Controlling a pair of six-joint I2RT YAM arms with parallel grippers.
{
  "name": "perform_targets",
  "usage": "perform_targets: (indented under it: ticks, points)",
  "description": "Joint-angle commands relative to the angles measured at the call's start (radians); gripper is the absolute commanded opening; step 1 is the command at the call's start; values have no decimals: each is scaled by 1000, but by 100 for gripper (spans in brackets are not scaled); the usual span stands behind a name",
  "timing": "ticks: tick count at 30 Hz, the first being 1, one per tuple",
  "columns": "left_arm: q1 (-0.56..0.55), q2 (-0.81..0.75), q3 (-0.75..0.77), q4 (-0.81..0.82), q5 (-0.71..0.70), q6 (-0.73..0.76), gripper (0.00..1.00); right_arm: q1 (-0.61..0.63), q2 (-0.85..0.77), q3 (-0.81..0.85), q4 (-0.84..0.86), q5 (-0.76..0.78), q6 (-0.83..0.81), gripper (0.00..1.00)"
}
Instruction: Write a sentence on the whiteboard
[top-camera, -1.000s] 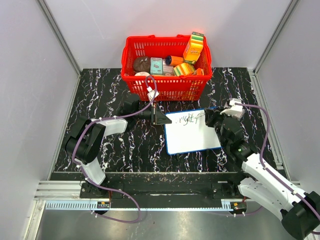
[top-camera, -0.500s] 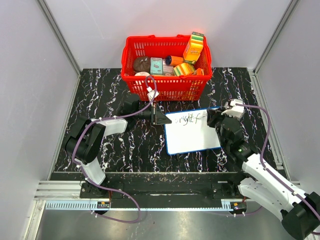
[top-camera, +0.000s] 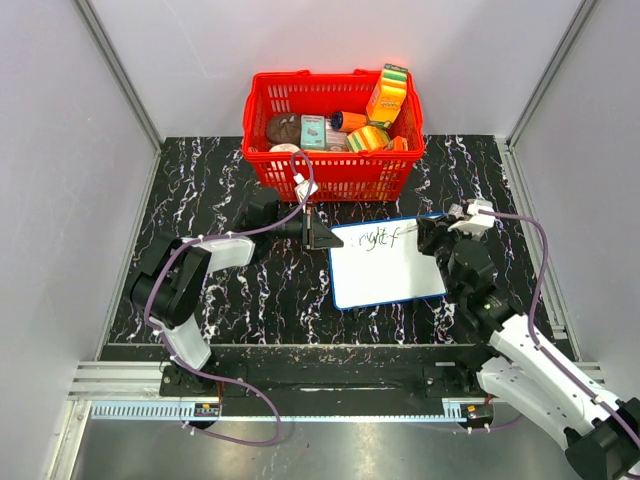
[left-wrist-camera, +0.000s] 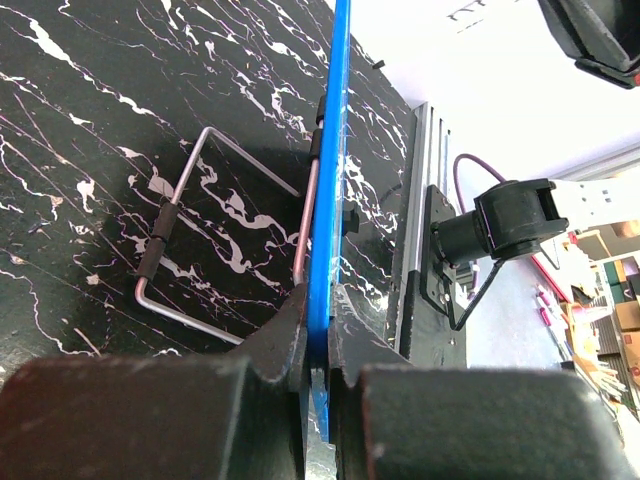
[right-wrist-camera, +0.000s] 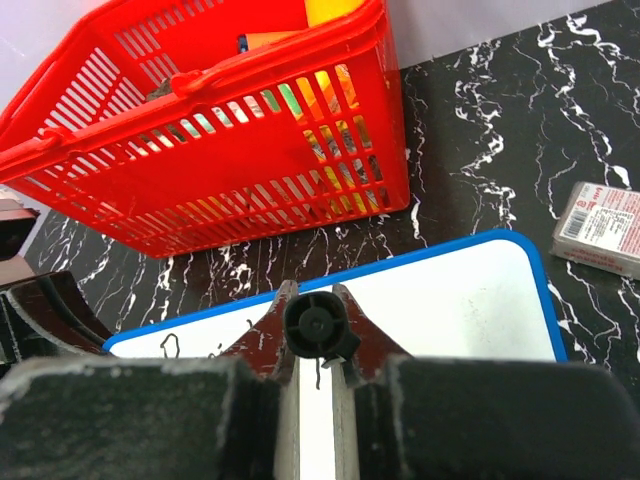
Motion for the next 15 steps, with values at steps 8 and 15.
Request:
perform_targets:
  ticks: [8, 15]
  points:
    - [-1, -40, 42, -140, -84, 227, 0, -28, 37, 126, 9, -231, -87, 0]
    - [-1, -101, 57, -372, -187, 375, 0, -173, 71, 172, -19, -596, -43, 0]
